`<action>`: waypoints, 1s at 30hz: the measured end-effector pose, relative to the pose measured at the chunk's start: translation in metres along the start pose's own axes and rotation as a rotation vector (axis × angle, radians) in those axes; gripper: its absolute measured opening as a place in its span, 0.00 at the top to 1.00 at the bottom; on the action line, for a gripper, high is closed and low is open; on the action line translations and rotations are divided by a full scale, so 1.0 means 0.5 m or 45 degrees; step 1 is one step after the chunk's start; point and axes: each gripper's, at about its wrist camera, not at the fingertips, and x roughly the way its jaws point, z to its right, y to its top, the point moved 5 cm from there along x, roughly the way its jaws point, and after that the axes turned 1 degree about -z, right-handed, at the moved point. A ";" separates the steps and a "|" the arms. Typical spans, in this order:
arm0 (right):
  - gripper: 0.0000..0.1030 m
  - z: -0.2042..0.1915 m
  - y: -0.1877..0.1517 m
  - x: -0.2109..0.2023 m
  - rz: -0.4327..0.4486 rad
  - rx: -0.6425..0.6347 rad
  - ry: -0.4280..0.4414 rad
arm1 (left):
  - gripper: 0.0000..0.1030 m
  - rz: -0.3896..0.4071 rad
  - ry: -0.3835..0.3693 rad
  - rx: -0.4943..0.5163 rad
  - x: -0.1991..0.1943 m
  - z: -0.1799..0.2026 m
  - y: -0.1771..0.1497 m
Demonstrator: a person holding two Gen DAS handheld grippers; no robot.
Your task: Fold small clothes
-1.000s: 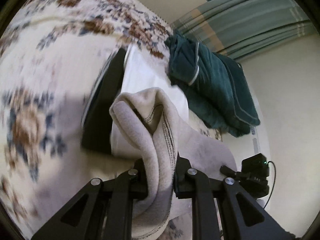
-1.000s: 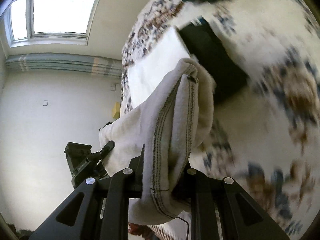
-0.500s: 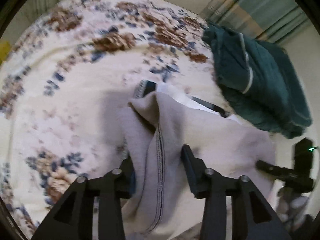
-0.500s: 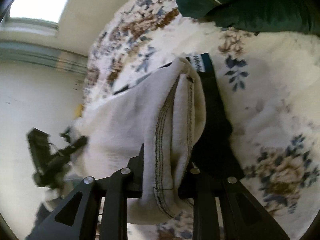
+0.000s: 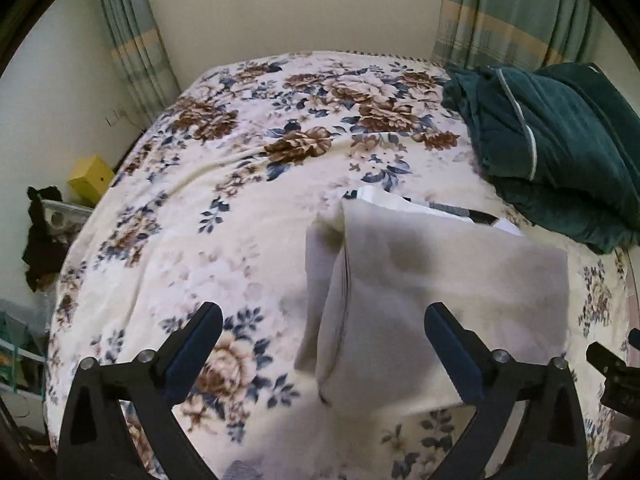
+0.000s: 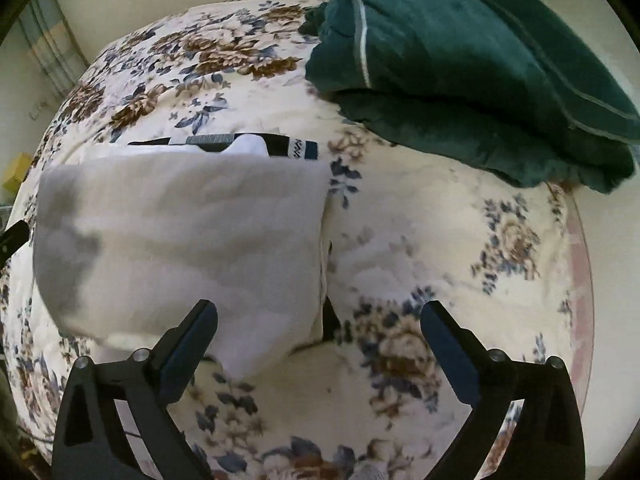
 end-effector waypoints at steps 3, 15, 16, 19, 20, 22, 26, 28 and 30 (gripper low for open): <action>0.00 0.008 -0.034 -0.074 0.076 0.013 -0.055 | 0.00 0.029 -0.005 0.001 -0.067 0.007 -0.021; 0.00 0.041 -0.201 -0.464 0.323 0.012 -0.091 | 0.00 0.204 -0.029 0.024 -0.424 0.042 -0.148; 0.00 0.046 -0.220 -0.505 0.349 0.014 -0.088 | 0.00 0.219 -0.041 0.023 -0.457 0.043 -0.157; 0.00 0.058 -0.265 -0.607 0.414 0.014 -0.088 | 0.00 0.266 -0.052 0.021 -0.548 0.045 -0.184; 0.00 0.066 -0.287 -0.653 0.445 0.018 -0.084 | 0.00 0.273 -0.059 0.019 -0.573 0.045 -0.193; 0.00 0.075 -0.316 -0.715 0.486 0.021 -0.086 | 0.00 0.300 -0.077 0.008 -0.630 0.043 -0.209; 0.00 0.092 -0.385 -0.850 0.594 0.012 -0.095 | 0.00 0.358 -0.105 -0.003 -0.731 0.038 -0.236; 0.00 0.098 -0.417 -0.907 0.638 0.007 -0.086 | 0.00 0.383 -0.105 -0.002 -0.773 0.038 -0.243; 0.00 0.107 -0.447 -0.962 0.682 0.003 -0.079 | 0.00 0.412 -0.104 0.002 -0.809 0.036 -0.250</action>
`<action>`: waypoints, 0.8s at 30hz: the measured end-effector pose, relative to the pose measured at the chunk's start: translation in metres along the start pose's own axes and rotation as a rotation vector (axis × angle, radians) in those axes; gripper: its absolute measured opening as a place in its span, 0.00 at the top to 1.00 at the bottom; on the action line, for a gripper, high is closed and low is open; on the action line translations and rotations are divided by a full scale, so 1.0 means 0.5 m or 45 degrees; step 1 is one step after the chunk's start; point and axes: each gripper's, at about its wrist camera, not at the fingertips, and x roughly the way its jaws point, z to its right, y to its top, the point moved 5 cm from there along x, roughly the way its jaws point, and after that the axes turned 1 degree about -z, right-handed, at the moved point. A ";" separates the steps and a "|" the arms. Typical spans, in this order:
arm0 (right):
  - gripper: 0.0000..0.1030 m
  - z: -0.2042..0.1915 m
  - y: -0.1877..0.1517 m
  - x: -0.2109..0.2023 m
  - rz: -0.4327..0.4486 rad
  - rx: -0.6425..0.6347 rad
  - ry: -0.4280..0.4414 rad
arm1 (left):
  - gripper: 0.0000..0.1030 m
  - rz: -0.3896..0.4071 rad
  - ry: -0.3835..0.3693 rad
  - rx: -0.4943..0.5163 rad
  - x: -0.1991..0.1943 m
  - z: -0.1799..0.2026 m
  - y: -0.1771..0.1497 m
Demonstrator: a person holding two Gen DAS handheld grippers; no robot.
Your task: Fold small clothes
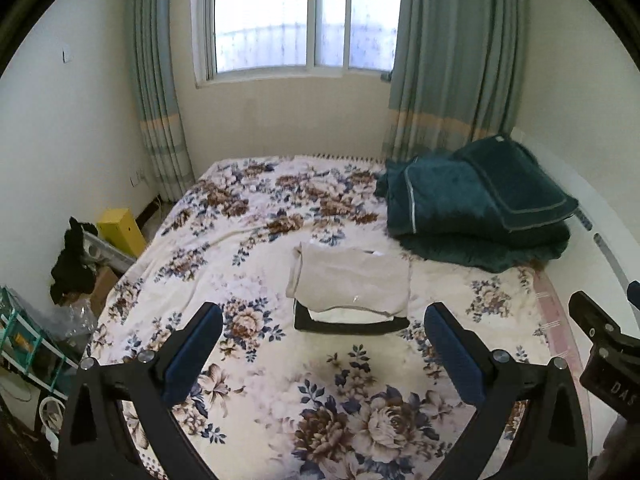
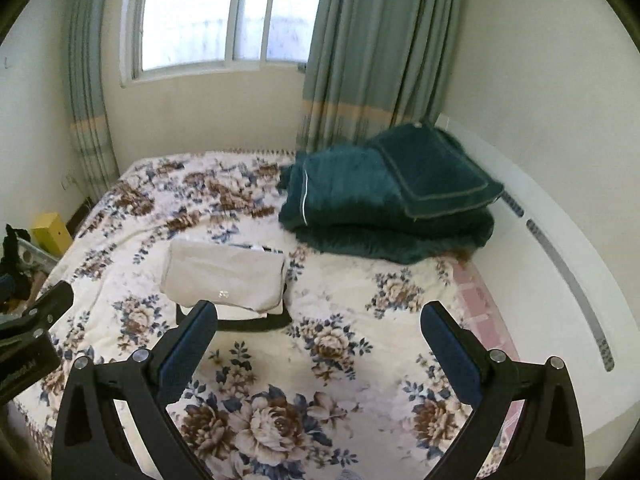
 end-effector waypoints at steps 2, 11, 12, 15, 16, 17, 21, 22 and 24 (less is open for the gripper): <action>0.00 0.013 0.004 -0.057 0.040 0.000 -0.002 | 0.00 0.039 -0.002 0.002 -0.047 0.004 0.007; 0.00 0.062 0.008 -0.229 0.135 0.039 0.038 | 0.00 0.139 -0.010 0.034 -0.173 0.016 0.011; 0.00 0.065 0.008 -0.241 0.140 0.041 0.045 | 0.00 0.145 -0.008 0.040 -0.181 0.017 0.007; 0.00 0.069 0.010 -0.264 0.154 0.038 0.062 | 0.00 0.146 -0.014 0.040 -0.198 0.018 -0.002; 0.00 0.069 0.010 -0.271 0.159 0.033 0.063 | 0.00 0.143 -0.013 0.041 -0.199 0.019 -0.002; 0.00 0.070 0.009 -0.280 0.162 0.028 0.064 | 0.00 0.139 -0.010 0.040 -0.204 0.021 -0.008; 0.00 0.072 0.006 -0.292 0.163 0.015 0.072 | 0.00 0.130 0.000 0.035 -0.214 0.019 -0.018; 0.00 0.073 0.005 -0.295 0.161 0.017 0.077 | 0.00 0.125 0.002 0.032 -0.214 0.018 -0.021; 0.00 0.072 0.006 -0.293 0.155 0.010 0.083 | 0.00 0.120 0.011 0.028 -0.215 0.018 -0.022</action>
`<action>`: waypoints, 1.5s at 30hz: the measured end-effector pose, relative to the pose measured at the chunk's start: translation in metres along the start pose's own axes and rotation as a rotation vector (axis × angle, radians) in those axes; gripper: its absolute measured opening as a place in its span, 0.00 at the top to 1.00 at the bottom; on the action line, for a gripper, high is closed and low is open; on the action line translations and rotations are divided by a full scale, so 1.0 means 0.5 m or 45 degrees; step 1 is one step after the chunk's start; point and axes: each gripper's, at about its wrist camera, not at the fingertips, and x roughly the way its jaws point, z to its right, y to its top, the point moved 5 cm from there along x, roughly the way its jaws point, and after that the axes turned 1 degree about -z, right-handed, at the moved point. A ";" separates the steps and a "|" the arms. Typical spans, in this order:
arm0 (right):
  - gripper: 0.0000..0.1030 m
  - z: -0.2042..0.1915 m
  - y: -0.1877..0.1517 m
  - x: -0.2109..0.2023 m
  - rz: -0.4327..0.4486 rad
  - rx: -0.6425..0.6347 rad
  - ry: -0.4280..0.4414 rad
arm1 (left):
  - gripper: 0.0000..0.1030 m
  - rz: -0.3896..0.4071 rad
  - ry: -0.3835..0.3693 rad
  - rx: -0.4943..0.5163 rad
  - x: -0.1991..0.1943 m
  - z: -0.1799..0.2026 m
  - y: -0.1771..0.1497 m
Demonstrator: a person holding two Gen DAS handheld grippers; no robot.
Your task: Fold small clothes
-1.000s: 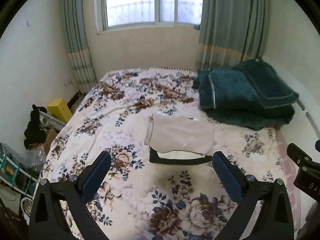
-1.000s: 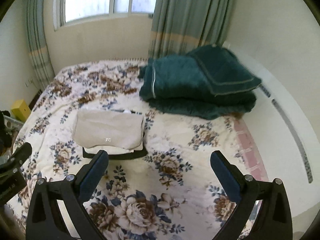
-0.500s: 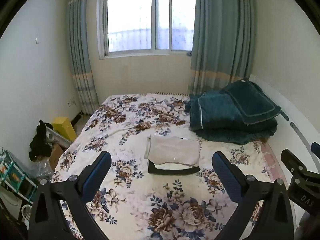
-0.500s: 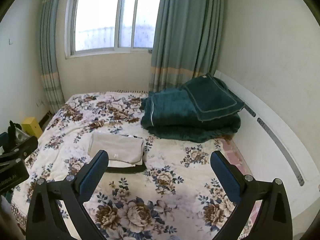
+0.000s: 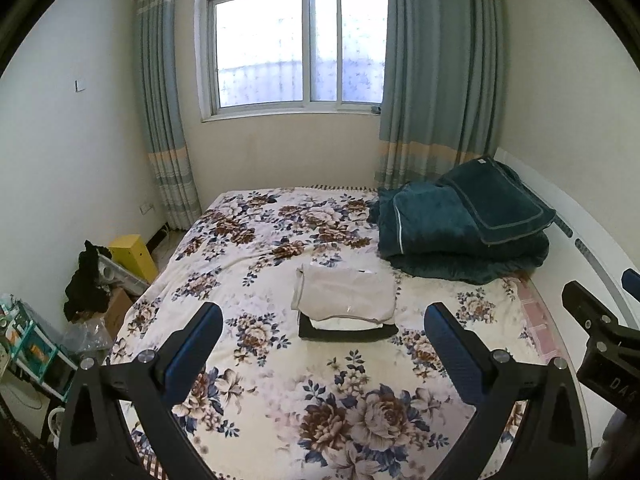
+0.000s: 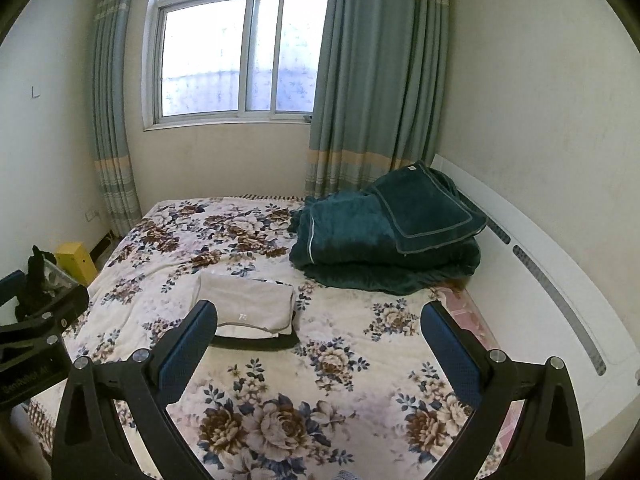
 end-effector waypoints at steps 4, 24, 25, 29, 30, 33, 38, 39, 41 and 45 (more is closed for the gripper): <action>0.00 0.003 0.003 0.016 -0.003 0.001 0.030 | 0.00 -0.003 0.007 -0.016 -0.007 -0.004 -0.006; 0.00 -0.006 0.001 0.034 -0.026 -0.004 0.100 | 0.00 0.015 0.033 0.002 -0.019 -0.015 -0.007; 0.00 -0.008 0.001 0.035 -0.027 -0.006 0.101 | 0.00 0.015 0.032 0.003 -0.019 -0.016 -0.006; 0.00 -0.012 0.001 0.035 -0.032 -0.010 0.107 | 0.00 0.014 0.034 0.004 -0.018 -0.015 -0.007; 0.00 -0.013 0.000 0.035 -0.032 -0.009 0.108 | 0.00 0.015 0.032 0.003 -0.019 -0.015 -0.007; 0.00 -0.014 0.001 0.037 -0.032 -0.011 0.110 | 0.00 0.017 0.033 0.004 -0.021 -0.017 -0.007; 0.00 -0.013 0.001 0.037 -0.031 -0.012 0.107 | 0.00 0.021 0.018 0.007 -0.022 -0.014 0.005; 0.00 -0.013 0.002 0.038 -0.032 -0.011 0.110 | 0.00 0.020 0.013 0.009 -0.021 -0.014 0.007; 0.00 -0.013 0.001 0.038 -0.035 -0.012 0.110 | 0.00 0.021 0.011 0.013 -0.021 -0.013 0.012; 0.00 -0.015 -0.008 0.036 -0.046 -0.009 0.107 | 0.00 0.027 0.013 0.014 -0.022 -0.012 0.013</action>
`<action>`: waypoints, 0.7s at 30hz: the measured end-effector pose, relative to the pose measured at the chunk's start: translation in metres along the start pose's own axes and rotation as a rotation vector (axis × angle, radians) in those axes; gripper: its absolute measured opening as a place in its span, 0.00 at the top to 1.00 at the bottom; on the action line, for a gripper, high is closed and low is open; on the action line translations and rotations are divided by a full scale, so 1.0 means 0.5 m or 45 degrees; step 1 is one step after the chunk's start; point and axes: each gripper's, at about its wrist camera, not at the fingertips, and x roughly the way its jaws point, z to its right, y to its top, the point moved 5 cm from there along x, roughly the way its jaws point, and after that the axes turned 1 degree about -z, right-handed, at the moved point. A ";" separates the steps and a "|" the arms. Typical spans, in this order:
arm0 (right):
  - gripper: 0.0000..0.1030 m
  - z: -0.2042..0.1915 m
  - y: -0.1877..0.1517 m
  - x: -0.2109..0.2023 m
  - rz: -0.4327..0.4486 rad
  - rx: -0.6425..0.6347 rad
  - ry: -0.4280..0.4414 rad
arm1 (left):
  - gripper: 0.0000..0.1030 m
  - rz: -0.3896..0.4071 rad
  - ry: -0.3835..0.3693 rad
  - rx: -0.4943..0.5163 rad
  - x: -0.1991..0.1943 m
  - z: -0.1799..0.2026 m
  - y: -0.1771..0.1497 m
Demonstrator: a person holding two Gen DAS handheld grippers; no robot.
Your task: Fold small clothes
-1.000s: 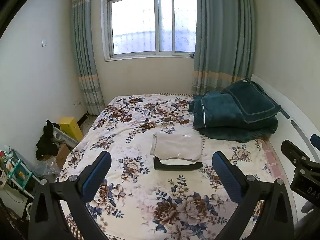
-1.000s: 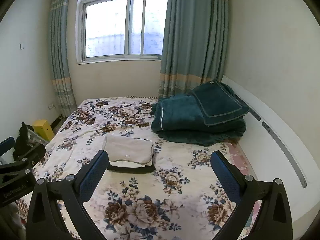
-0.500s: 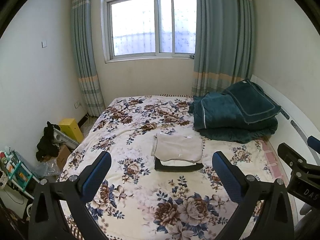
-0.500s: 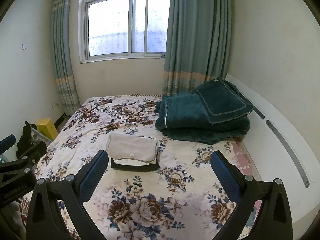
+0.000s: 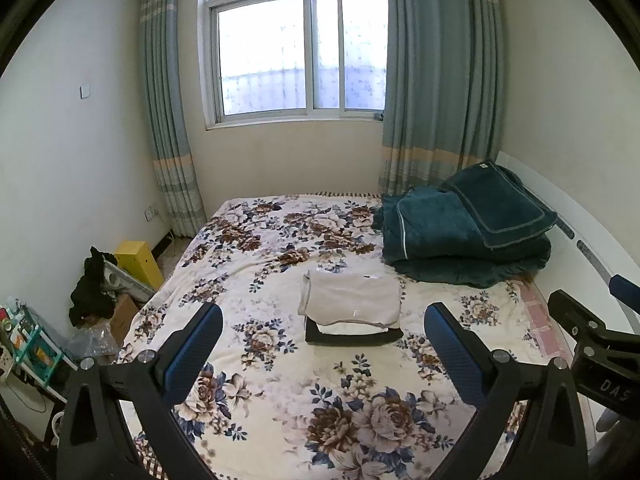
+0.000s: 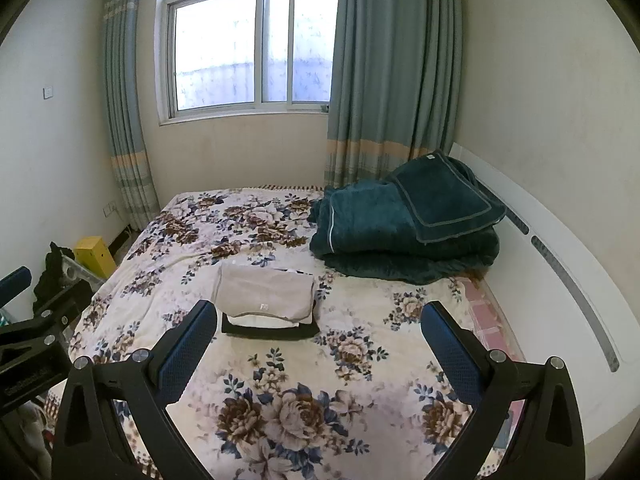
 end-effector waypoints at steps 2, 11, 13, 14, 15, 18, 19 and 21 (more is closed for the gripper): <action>0.00 -0.001 -0.002 0.000 -0.002 -0.002 -0.001 | 0.00 0.002 -0.001 0.001 0.000 0.001 0.001; 0.00 -0.001 0.000 0.000 -0.004 0.003 0.004 | 0.00 0.001 -0.008 -0.001 0.000 0.002 0.004; 0.00 -0.002 -0.003 -0.001 -0.003 0.002 0.006 | 0.00 0.004 -0.004 0.003 0.002 0.002 0.008; 0.00 -0.001 0.000 -0.001 -0.003 0.006 0.004 | 0.00 0.006 -0.003 0.003 -0.002 0.001 0.008; 0.00 -0.002 -0.001 -0.001 -0.002 0.007 0.005 | 0.00 0.007 -0.001 0.002 -0.001 0.000 0.011; 0.00 -0.002 -0.002 -0.001 -0.004 0.008 0.006 | 0.00 0.008 0.000 0.002 -0.001 -0.001 0.014; 0.00 -0.001 -0.001 -0.001 -0.004 0.007 0.004 | 0.00 0.008 0.000 0.003 -0.003 -0.002 0.011; 0.00 -0.002 -0.002 -0.001 -0.003 0.006 0.003 | 0.00 0.006 0.000 0.003 -0.003 -0.002 0.010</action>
